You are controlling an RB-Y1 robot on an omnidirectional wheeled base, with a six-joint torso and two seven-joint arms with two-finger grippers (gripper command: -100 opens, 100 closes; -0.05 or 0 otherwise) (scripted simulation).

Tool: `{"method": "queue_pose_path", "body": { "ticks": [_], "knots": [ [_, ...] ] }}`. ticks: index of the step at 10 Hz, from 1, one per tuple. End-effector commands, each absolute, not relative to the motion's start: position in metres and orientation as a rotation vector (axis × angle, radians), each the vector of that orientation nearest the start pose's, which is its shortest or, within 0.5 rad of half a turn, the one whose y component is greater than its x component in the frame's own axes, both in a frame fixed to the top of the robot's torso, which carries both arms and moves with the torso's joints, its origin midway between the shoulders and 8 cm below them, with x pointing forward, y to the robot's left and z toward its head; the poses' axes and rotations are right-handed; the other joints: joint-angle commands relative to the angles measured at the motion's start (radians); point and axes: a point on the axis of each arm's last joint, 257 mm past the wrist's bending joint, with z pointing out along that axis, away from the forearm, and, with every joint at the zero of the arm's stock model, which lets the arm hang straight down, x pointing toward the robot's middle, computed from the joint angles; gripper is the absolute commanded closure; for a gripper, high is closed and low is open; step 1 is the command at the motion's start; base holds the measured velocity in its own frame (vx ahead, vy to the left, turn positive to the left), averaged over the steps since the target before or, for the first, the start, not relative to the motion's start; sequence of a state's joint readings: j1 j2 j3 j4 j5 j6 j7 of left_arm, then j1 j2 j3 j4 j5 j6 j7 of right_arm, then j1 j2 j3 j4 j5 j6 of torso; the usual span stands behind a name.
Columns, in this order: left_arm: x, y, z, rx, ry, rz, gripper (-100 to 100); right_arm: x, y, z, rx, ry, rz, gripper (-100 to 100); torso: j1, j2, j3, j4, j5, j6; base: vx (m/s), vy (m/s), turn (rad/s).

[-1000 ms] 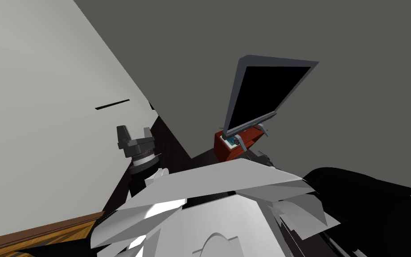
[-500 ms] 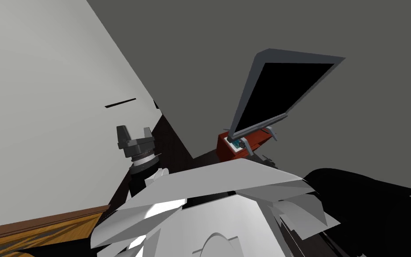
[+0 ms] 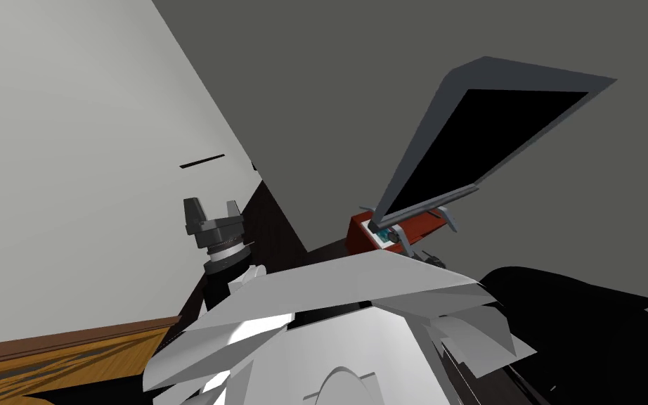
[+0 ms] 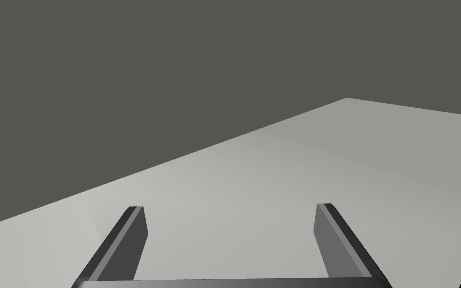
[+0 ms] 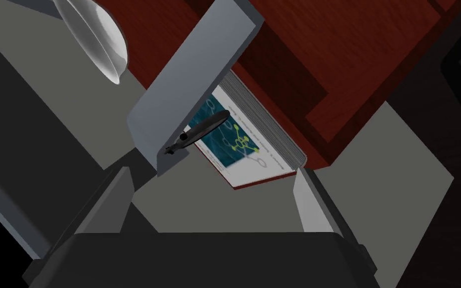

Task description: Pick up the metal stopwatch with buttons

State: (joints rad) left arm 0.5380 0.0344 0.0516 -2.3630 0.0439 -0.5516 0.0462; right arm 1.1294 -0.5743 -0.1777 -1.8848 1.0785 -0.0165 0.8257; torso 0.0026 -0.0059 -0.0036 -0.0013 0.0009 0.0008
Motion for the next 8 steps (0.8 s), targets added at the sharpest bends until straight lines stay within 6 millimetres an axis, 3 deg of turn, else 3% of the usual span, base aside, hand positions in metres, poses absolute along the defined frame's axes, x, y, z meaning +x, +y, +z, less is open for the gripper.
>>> {"method": "queue_pose_path", "body": {
  "ticks": [1, 8],
  "knots": [
    [0.312, 0.293, 0.06, -0.583, 0.535, -1.335, 0, 0.099, -0.522, -0.373, -0.94, 2.249, -0.84, -100, 0.0, 0.0, 0.0, 0.0, 0.0, 0.0, 0.074, 0.045, 0.085],
    [0.312, 0.293, 0.06, -0.583, 0.535, -1.335, 0, 0.051, -0.567, -0.378, -1.373, 2.25, -1.005, -100, -0.001, 0.0, 0.0, 0.0, 0.0, 0.0, 0.116, 0.038, 0.104]
  ]
}}
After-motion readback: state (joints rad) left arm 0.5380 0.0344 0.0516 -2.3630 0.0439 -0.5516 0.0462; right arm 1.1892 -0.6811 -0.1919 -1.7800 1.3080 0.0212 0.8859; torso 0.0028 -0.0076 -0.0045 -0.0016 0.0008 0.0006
